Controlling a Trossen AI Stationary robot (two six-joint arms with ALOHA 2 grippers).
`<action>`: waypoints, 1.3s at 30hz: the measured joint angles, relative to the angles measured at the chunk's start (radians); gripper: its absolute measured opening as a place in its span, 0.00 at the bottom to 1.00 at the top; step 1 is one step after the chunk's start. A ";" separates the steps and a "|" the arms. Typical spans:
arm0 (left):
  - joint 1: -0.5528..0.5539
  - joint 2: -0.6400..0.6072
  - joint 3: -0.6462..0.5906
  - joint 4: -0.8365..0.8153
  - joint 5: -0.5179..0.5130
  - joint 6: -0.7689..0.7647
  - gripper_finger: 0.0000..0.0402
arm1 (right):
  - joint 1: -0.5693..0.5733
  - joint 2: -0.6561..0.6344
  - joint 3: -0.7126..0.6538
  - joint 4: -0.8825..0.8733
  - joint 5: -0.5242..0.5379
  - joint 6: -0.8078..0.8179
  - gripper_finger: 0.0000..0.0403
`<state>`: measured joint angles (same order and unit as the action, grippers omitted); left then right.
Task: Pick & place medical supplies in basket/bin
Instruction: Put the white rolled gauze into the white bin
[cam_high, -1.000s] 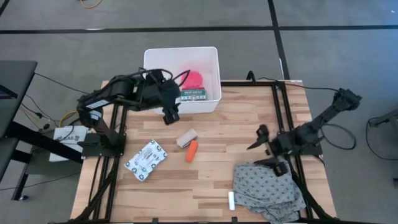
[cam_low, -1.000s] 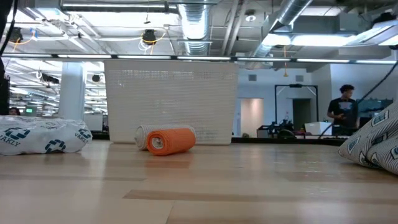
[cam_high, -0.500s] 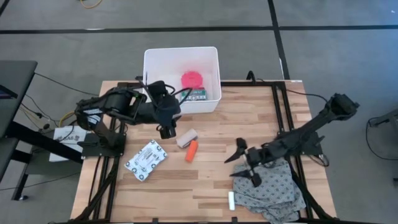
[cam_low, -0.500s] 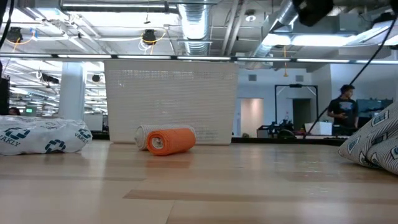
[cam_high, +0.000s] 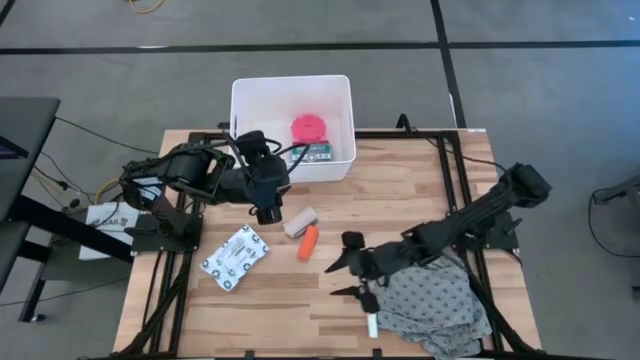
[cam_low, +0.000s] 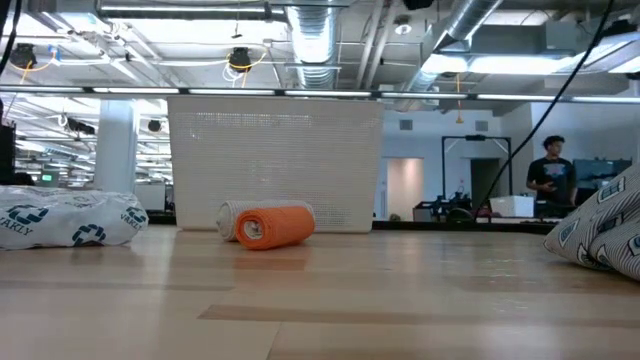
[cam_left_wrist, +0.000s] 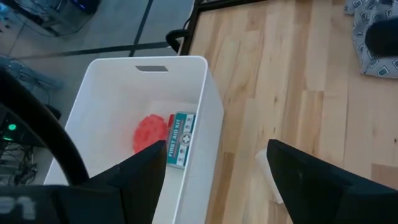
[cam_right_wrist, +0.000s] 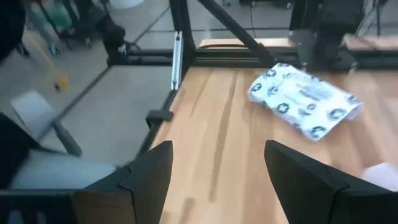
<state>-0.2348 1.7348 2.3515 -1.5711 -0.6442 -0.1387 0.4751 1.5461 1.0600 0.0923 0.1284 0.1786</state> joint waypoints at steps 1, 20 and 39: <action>0.000 0.000 0.000 0.000 0.001 0.000 0.67 | 0.000 0.026 0.014 0.020 0.000 0.031 0.62; -0.001 0.000 0.000 0.000 0.007 0.001 0.67 | -0.084 0.326 0.331 -0.433 -0.283 0.294 0.62; -0.001 0.000 0.000 0.000 0.003 -0.008 0.67 | 0.091 0.326 0.389 -0.923 -0.406 1.123 0.40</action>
<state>-0.2359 1.7351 2.3512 -1.5711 -0.6411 -0.1463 0.5664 1.8725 1.4490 -0.8306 -0.2781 1.3018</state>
